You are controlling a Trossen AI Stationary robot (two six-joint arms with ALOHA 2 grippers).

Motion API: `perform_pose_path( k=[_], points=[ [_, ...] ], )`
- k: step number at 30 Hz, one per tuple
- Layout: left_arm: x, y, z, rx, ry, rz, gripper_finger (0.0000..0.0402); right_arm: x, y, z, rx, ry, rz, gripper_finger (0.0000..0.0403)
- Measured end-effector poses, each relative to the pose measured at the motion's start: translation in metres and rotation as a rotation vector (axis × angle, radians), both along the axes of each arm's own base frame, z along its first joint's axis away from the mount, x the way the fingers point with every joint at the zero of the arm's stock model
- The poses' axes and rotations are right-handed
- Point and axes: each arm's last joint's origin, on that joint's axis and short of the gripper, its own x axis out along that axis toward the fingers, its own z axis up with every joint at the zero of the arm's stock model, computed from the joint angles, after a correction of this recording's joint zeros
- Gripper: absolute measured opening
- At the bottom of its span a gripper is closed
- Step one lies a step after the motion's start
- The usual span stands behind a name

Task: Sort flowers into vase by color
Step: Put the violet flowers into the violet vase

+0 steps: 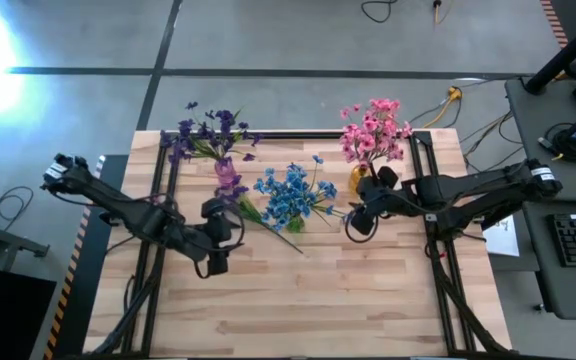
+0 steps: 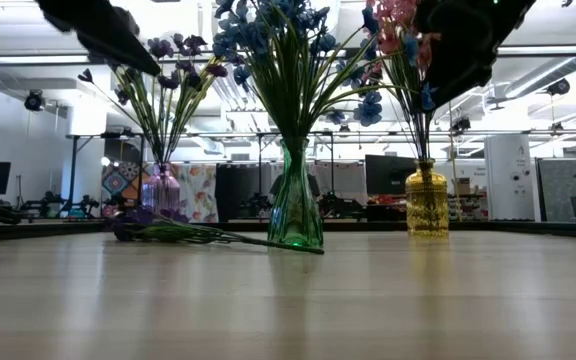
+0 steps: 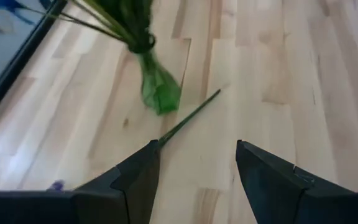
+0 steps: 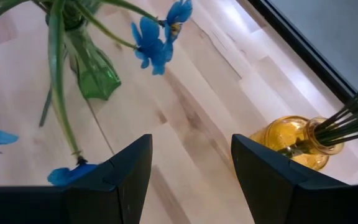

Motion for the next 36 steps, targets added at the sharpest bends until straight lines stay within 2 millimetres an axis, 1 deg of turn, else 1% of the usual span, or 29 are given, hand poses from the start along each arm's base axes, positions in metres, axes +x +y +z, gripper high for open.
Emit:
perform_pose_path(
  k=[4,9,14,17,23,26,28,30,32,36],
  points=[
    [0.004,-0.001,-0.029,0.001,-0.083,-0.028,0.0197,0.0,0.002,0.0,0.0,0.0,0.009,0.0212],
    [0.005,0.006,-0.058,-0.008,-0.173,-0.022,0.0197,0.0,0.003,0.0,0.0,0.0,0.013,0.0212],
    [0.0,0.015,-0.078,-0.006,-0.185,0.005,0.0197,0.0,0.003,0.0,0.0,0.0,0.013,0.0212],
    [-0.002,0.019,-0.086,0.0,-0.174,0.017,0.0197,0.0,0.003,0.0,-0.001,0.001,0.014,0.0212],
    [-0.001,0.023,-0.088,0.017,-0.18,0.024,0.0197,-0.001,0.006,0.0,0.0,0.006,0.032,0.0212],
    [0.004,0.024,-0.09,0.038,-0.2,0.035,0.0197,-0.001,0.008,0.0,0.0,0.008,0.038,0.0212],
    [0.009,0.022,-0.096,0.062,-0.19,0.025,0.0197,-0.001,0.008,0.0,0.0,0.008,0.038,0.0212],
    [0.013,0.021,-0.105,0.094,-0.143,0.016,0.0197,-0.001,0.008,-0.001,0.0,0.012,0.038,0.0212],
    [0.016,0.021,-0.114,0.141,-0.094,0.039,0.0197,-0.001,0.008,-0.001,0.0,0.014,0.038,0.0212],
    [0.024,0.024,-0.125,0.227,-0.061,0.093,0.0197,-0.002,0.007,-0.001,-0.002,0.025,0.039,0.0212]
  ],
)
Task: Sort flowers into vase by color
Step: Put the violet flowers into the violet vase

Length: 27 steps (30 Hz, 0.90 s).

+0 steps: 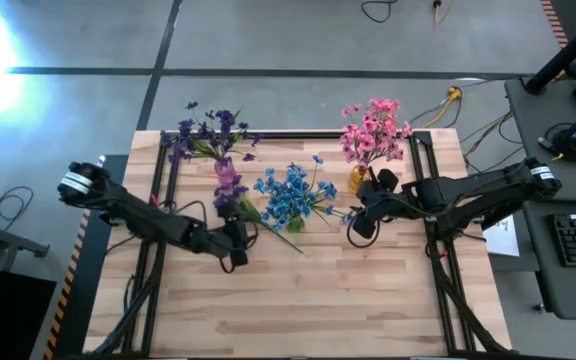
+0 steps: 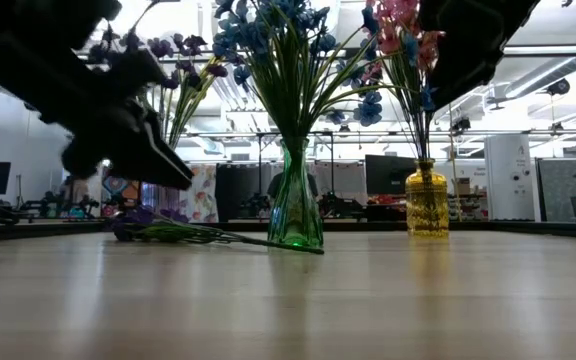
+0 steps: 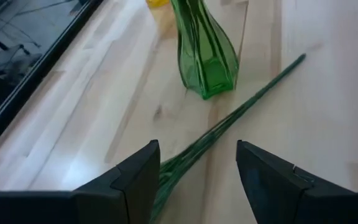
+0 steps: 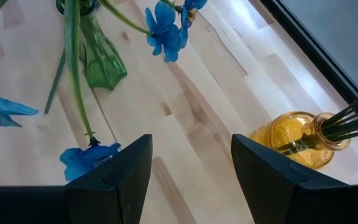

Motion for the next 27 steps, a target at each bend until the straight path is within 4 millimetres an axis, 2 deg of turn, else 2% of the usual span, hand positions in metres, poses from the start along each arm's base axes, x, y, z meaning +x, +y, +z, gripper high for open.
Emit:
perform_pose_path(
  k=[7,18,27],
  points=[
    [0.018,0.007,-0.021,0.01,0.046,-0.06,0.0197,0.0,0.0,0.0,0.015,0.003,0.008,0.0212],
    [0.03,0.027,-0.049,0.044,0.136,-0.085,0.0197,-0.001,0.001,-0.001,0.024,0.009,0.006,0.0212],
    [0.032,0.026,-0.055,-0.013,0.135,-0.095,0.0186,-0.003,0.002,-0.003,0.092,0.028,-0.003,0.0212]
  ],
)
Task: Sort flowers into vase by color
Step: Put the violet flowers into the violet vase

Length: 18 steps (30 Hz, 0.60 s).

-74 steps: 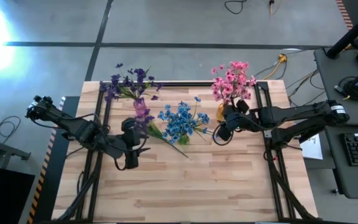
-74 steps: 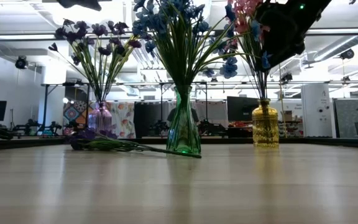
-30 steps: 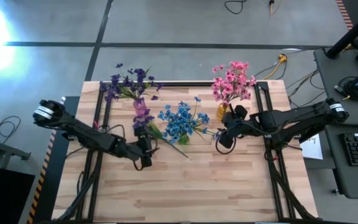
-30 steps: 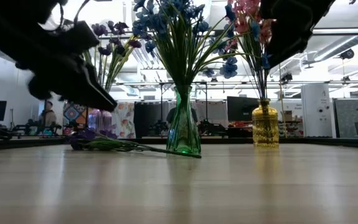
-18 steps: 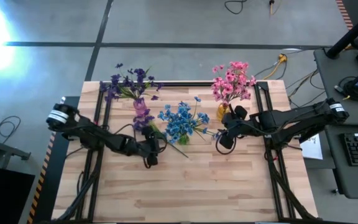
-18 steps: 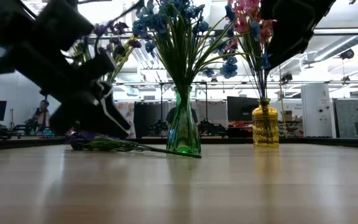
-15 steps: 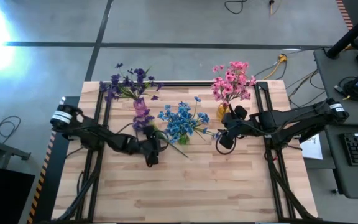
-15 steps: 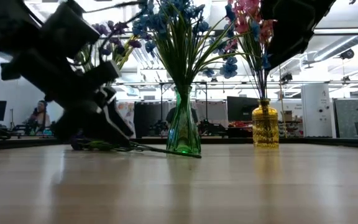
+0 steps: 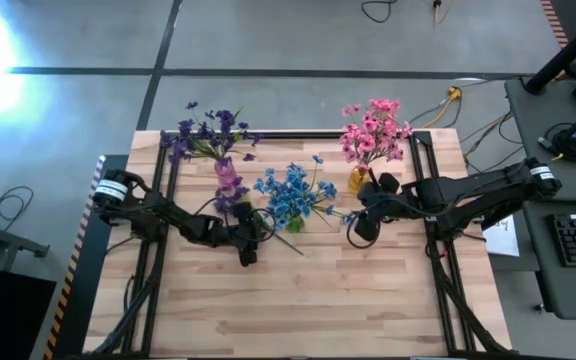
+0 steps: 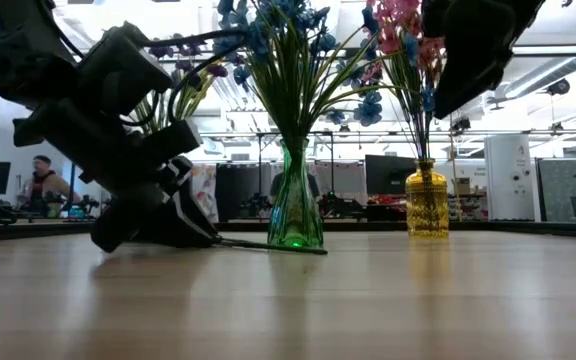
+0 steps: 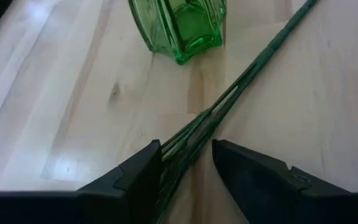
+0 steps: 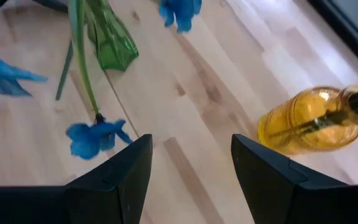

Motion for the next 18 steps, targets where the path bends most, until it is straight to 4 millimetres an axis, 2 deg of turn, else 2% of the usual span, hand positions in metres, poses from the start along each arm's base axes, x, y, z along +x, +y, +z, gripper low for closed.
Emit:
perform_pose_path(
  k=[9,18],
  points=[
    [0.003,-0.005,0.002,-0.147,-0.036,0.017,0.0165,-0.003,0.001,-0.002,0.059,0.032,0.006,0.0212],
    [0.003,-0.025,0.005,-0.213,-0.06,-0.003,0.0164,-0.003,0.005,-0.003,0.162,0.058,0.079,0.0212]
  ],
)
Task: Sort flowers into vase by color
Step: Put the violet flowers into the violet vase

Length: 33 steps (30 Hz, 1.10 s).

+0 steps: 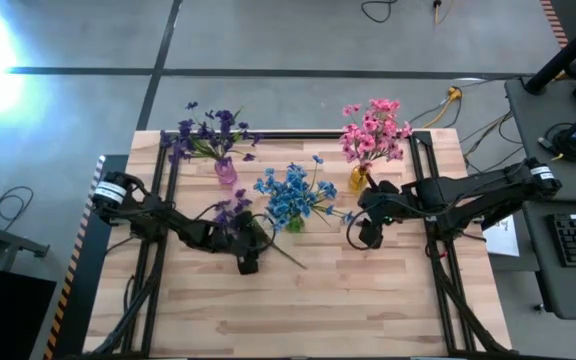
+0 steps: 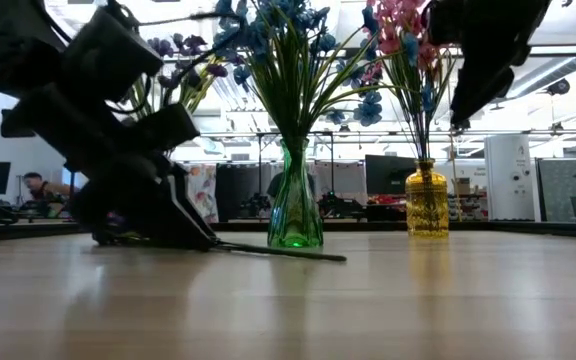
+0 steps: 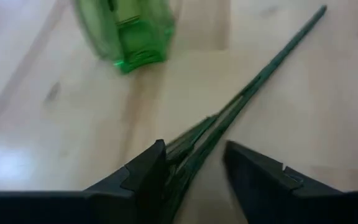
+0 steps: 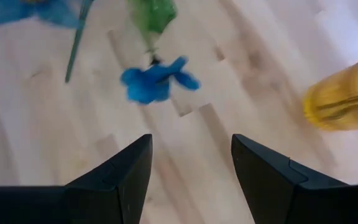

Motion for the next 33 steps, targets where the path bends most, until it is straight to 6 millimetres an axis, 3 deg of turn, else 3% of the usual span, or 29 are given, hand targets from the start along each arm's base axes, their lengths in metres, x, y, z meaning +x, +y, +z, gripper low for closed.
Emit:
perform_pose_path(
  k=[7,14,21,25,33],
  points=[
    [0.012,-0.024,0.015,-0.062,-0.061,-0.039,0.0164,0.0,0.005,0.0,0.148,0.015,0.047,0.0212],
    [0.018,-0.039,0.023,-0.063,-0.018,-0.051,0.0164,-0.002,0.019,0.0,0.188,0.017,0.081,0.0212],
    [0.021,-0.063,0.038,-0.062,0.063,-0.061,0.0164,0.005,0.047,-0.004,0.064,-0.155,0.141,0.0212],
    [0.01,-0.081,0.046,-0.055,0.132,-0.031,0.0164,0.017,0.067,-0.017,0.012,-0.29,0.201,0.0212],
    [-0.011,-0.122,0.076,-0.092,0.223,0.071,0.0164,0.049,0.095,-0.059,-0.099,-0.32,0.217,0.0212]
  ],
)
